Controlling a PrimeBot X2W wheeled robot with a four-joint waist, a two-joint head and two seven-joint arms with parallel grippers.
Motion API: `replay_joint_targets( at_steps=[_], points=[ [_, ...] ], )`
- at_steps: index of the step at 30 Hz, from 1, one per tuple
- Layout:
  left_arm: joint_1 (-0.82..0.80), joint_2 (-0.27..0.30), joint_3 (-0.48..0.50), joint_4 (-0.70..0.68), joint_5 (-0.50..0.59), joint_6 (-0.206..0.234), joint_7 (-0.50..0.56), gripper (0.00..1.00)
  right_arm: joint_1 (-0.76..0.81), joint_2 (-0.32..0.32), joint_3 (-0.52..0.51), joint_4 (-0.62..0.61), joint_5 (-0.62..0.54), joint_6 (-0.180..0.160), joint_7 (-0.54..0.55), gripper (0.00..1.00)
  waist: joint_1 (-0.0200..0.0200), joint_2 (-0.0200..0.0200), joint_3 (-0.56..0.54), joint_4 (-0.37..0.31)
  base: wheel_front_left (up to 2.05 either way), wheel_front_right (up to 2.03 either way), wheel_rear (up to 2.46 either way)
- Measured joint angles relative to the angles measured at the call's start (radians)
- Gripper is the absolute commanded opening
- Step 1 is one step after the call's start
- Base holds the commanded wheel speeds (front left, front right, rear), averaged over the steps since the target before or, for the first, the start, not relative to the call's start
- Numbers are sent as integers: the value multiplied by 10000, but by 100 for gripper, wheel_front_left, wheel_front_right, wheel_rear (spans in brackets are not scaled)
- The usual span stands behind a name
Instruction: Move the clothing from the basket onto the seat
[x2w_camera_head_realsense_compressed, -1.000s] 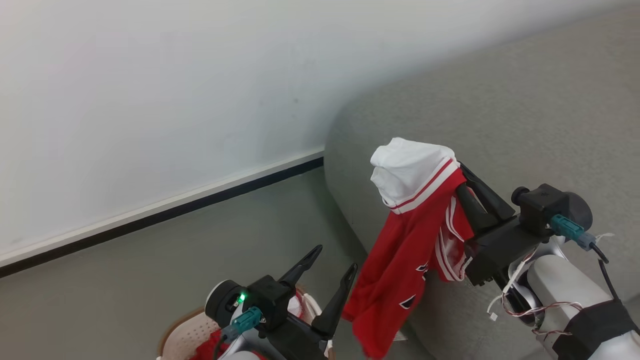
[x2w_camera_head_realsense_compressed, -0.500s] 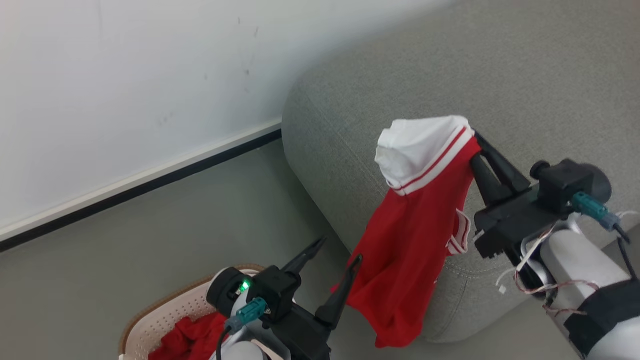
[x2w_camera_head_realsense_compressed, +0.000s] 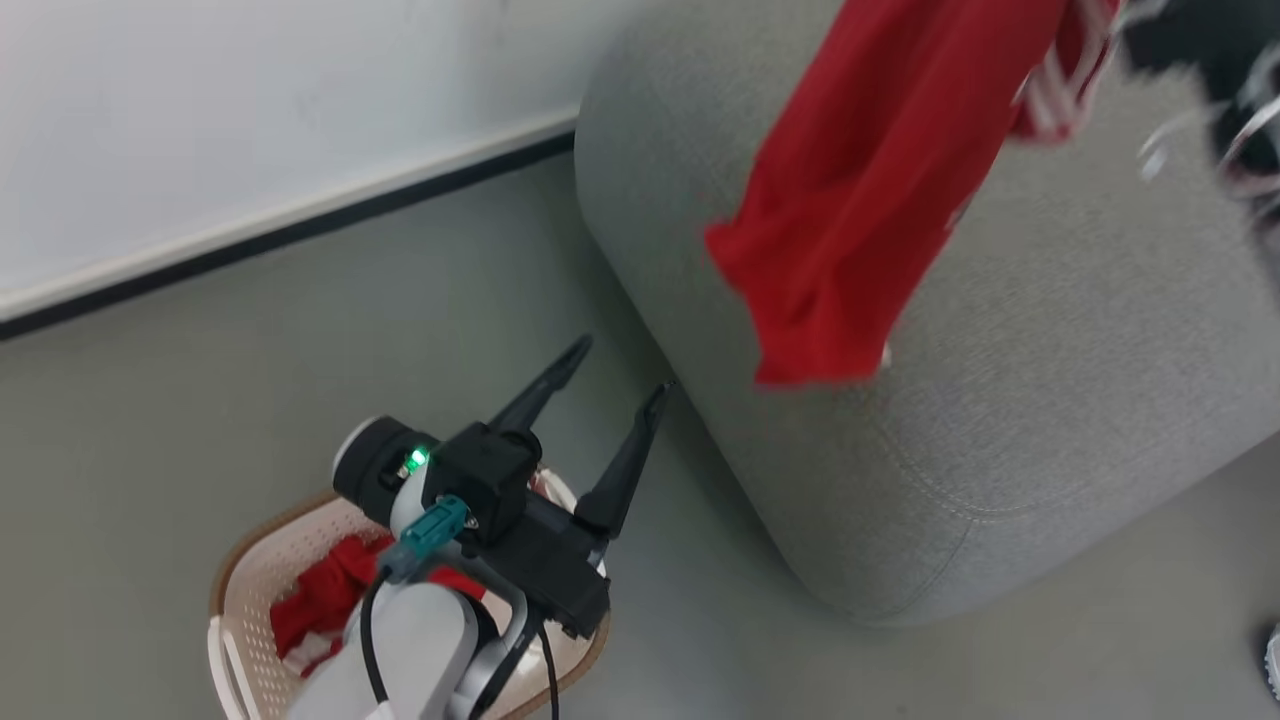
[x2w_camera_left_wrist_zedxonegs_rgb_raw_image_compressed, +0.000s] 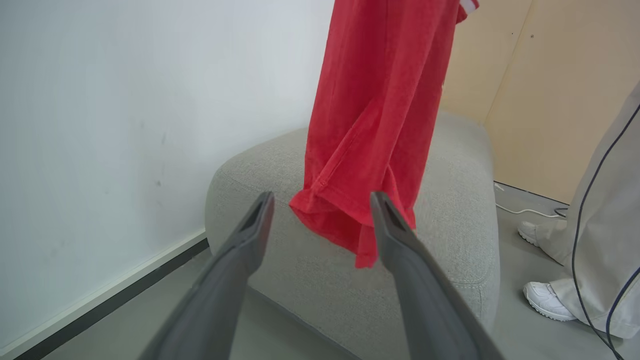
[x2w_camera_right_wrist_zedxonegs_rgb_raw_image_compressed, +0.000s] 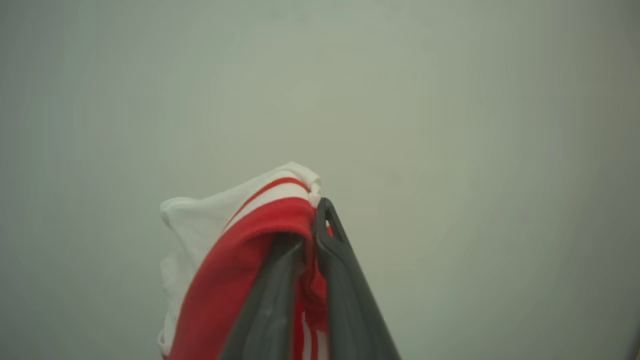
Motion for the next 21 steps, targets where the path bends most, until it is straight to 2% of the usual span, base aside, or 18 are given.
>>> replay_joint_targets(
  at_steps=[3,11,16,21],
  points=[
    [-279,111,25,-247,238,40,144,100,-1188,-311,-397,462,0,13,105,0,1,0,407,146,0,0,0],
    [-944,197,21,-846,439,40,489,100,-3349,-1699,-1429,1517,8,-4,353,0,0,1,1486,717,0,0,0],
    [-1301,215,23,-1007,508,40,616,100,-3915,-2220,-1446,2071,-219,-13,531,0,0,1,2110,1170,0,0,0],
    [-1491,366,92,-1227,566,38,702,100,-4228,-2405,-1452,2431,-351,-21,602,0,0,1,2682,1573,0,0,0]
  ],
)
